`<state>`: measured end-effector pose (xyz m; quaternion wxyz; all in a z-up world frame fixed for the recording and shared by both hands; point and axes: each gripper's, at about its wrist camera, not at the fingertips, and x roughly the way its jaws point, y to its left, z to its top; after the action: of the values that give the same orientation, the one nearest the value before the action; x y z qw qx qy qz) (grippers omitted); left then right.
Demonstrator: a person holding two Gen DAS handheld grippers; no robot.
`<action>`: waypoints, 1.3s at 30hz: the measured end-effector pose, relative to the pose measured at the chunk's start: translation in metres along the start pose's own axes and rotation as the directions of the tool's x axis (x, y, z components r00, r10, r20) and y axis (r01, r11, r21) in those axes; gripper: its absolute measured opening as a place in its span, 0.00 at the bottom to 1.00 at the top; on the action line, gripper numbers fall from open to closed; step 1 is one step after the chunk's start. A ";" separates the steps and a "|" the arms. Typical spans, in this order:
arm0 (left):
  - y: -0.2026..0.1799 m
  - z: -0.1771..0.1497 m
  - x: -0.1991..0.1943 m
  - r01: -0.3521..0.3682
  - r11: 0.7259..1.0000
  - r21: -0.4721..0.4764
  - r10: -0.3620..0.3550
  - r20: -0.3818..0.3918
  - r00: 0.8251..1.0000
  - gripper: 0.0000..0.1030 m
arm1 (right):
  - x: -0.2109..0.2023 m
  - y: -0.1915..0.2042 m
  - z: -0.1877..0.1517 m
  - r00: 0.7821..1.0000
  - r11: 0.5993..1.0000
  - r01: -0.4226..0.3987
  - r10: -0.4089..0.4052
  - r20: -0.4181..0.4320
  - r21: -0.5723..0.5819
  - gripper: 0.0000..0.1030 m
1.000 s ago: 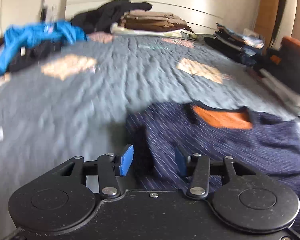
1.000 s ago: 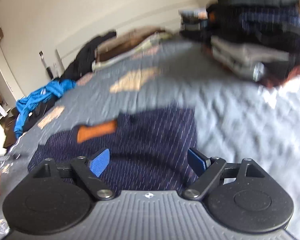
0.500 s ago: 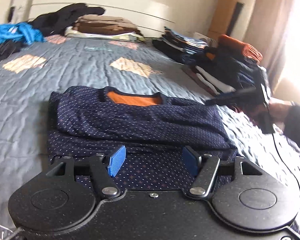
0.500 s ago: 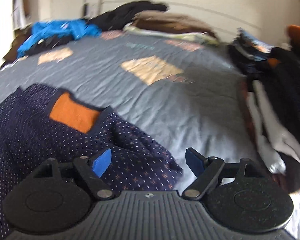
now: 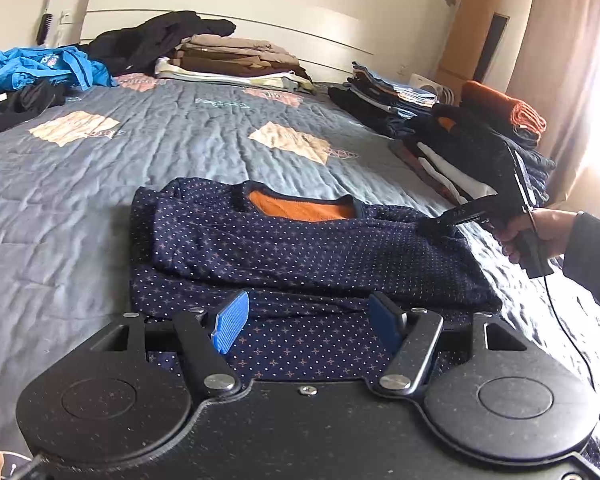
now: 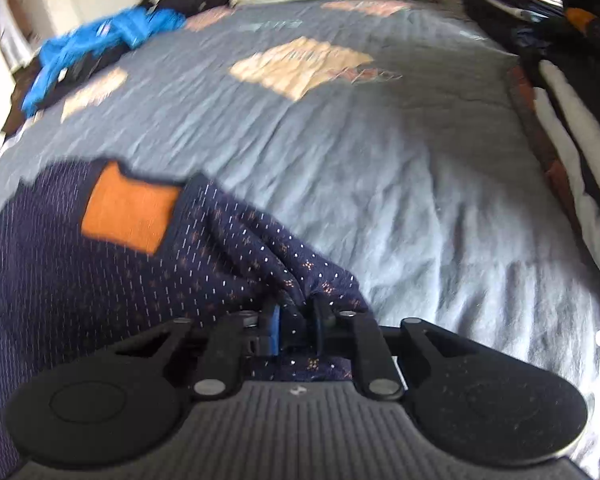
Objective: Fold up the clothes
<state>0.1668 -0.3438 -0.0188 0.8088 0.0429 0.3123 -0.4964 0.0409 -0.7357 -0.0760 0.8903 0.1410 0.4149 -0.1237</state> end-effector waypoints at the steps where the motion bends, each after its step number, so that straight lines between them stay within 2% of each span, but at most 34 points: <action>1: 0.000 0.000 -0.002 0.001 1.000 0.000 -0.001 0.005 1.000 0.63 | 0.001 -0.002 0.001 1.000 1.000 0.013 -0.013 0.011 0.008 0.14; 3: 0.001 0.001 -0.003 0.005 1.000 -0.005 -0.005 0.007 1.000 0.63 | 0.008 -0.001 0.001 0.999 0.999 0.038 -0.038 0.004 -0.017 0.15; 7: 0.005 0.000 -0.002 -0.012 1.000 0.002 0.012 -0.007 1.000 0.65 | 0.007 -0.004 -0.001 0.999 0.999 0.036 -0.036 -0.011 -0.030 0.26; 9: 0.008 0.000 0.000 -0.025 1.000 0.003 0.025 -0.016 1.000 0.66 | -0.006 -0.002 0.002 0.999 0.998 0.049 -0.049 0.017 -0.030 0.35; 11: 0.010 0.001 -0.001 -0.033 0.999 -0.006 0.033 -0.015 0.999 0.66 | -0.030 0.005 0.004 0.993 0.996 0.075 -0.071 0.091 -0.042 0.41; 14: 0.011 0.002 -0.002 -0.032 0.999 -0.007 0.032 -0.011 0.999 0.66 | -0.060 0.021 0.000 0.985 0.998 0.031 -0.023 0.171 -0.045 0.46; 16: 0.008 0.002 -0.003 -0.023 1.000 -0.004 0.023 -0.011 1.000 0.66 | -0.070 0.038 -0.009 0.984 0.998 -0.023 0.034 0.176 -0.064 0.51; 19: 0.004 0.002 -0.002 -0.014 1.000 0.011 0.014 -0.014 1.000 0.67 | -0.055 0.060 -0.029 0.993 0.993 -0.056 0.067 0.100 -0.108 0.53; 20: 0.003 0.001 -0.002 -0.010 1.000 0.016 0.011 -0.015 1.000 0.67 | -0.045 0.063 -0.036 0.997 0.992 -0.044 0.052 0.065 -0.115 0.53; 22: 0.003 0.001 -0.002 -0.008 1.000 0.023 0.008 -0.019 1.000 0.68 | -0.019 0.059 -0.050 0.999 0.994 0.032 -0.033 -0.010 -0.103 0.53; 23: 0.004 0.001 -0.003 -0.011 1.000 0.022 0.011 -0.018 1.000 0.68 | -0.010 0.055 -0.056 0.998 0.994 0.060 -0.063 -0.021 -0.092 0.53; 27: 0.010 0.004 -0.006 -0.027 1.000 0.010 0.027 -0.012 1.000 0.69 | -0.027 0.049 -0.059 0.997 0.997 0.073 -0.072 0.035 -0.021 0.53; 31: 0.014 0.008 -0.009 -0.029 1.000 -0.004 0.029 -0.006 1.000 0.69 | -0.060 0.077 -0.074 0.997 0.997 0.020 -0.014 0.082 -0.071 0.54; 35: 0.010 0.009 -0.015 -0.012 1.000 0.002 0.012 0.005 1.000 0.69 | -0.056 0.099 -0.102 0.999 0.987 0.039 -0.036 0.021 -0.157 0.57; 39: 0.006 0.001 -0.027 -0.012 1.000 0.014 0.012 0.008 1.000 0.70 | -0.074 0.106 -0.120 0.997 0.995 0.062 -0.059 0.042 -0.075 0.58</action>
<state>0.1641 -0.3198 -0.0045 0.8127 0.0484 0.3052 -0.4939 -0.0541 -0.5873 -0.0769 0.8991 0.0919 0.4054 -0.1374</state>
